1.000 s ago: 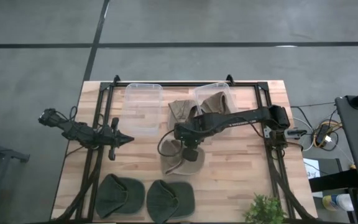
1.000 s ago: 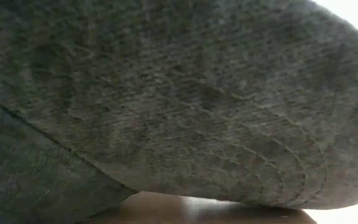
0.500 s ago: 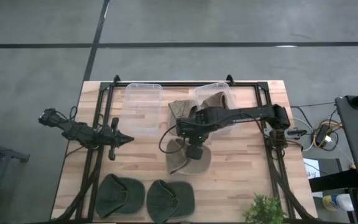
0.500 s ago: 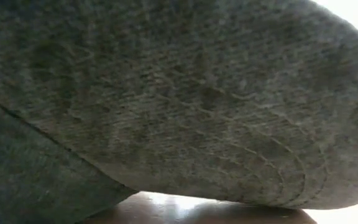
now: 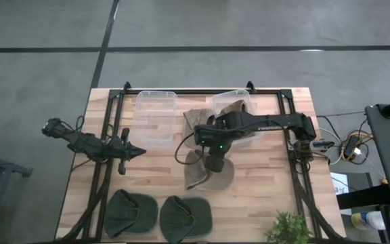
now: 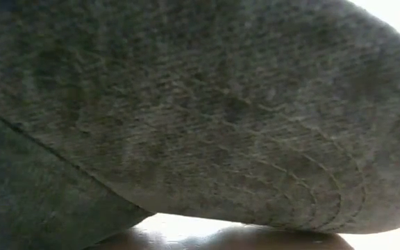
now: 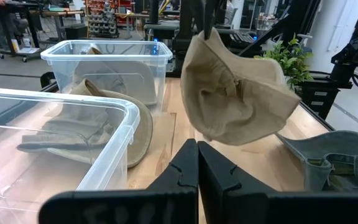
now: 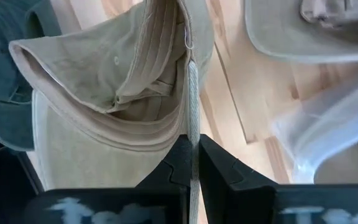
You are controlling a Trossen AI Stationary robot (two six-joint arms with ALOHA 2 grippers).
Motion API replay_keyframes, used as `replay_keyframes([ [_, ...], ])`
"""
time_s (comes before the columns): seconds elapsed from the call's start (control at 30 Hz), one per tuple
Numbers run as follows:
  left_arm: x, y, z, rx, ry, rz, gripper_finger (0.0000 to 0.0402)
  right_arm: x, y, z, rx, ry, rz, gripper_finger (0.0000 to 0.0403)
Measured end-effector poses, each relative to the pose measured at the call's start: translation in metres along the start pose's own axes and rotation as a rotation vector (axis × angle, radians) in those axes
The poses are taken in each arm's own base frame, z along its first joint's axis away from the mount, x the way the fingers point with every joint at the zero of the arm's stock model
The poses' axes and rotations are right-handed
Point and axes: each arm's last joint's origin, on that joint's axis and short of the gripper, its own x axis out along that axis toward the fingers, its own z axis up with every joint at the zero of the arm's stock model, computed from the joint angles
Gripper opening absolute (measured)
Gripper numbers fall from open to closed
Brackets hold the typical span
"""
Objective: Pick & Place hat
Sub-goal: Put the bottom brown cap into the right transparent bin
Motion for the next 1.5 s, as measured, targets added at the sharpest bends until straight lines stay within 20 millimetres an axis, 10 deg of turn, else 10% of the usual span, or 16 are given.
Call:
replay_keyframes([
  [0.63, 0.0, 0.0, 0.0, 0.0, 0.001, 0.0, 0.0, -0.048, -0.019, -0.012, 0.156, -0.041, -0.052, 0.0008],
  [1.2, 0.0, 0.0, 0.0, 0.0, 0.001, 0.0, 0.0, -0.154, -0.117, -0.029, 0.562, -0.52, -0.304, 0.0011],
  [1.5, 0.0, 0.0, 0.0, 0.0, 0.0, 0.0, 0.0, -0.152, -0.163, -0.036, 0.821, -0.489, -0.315, 0.0012],
])
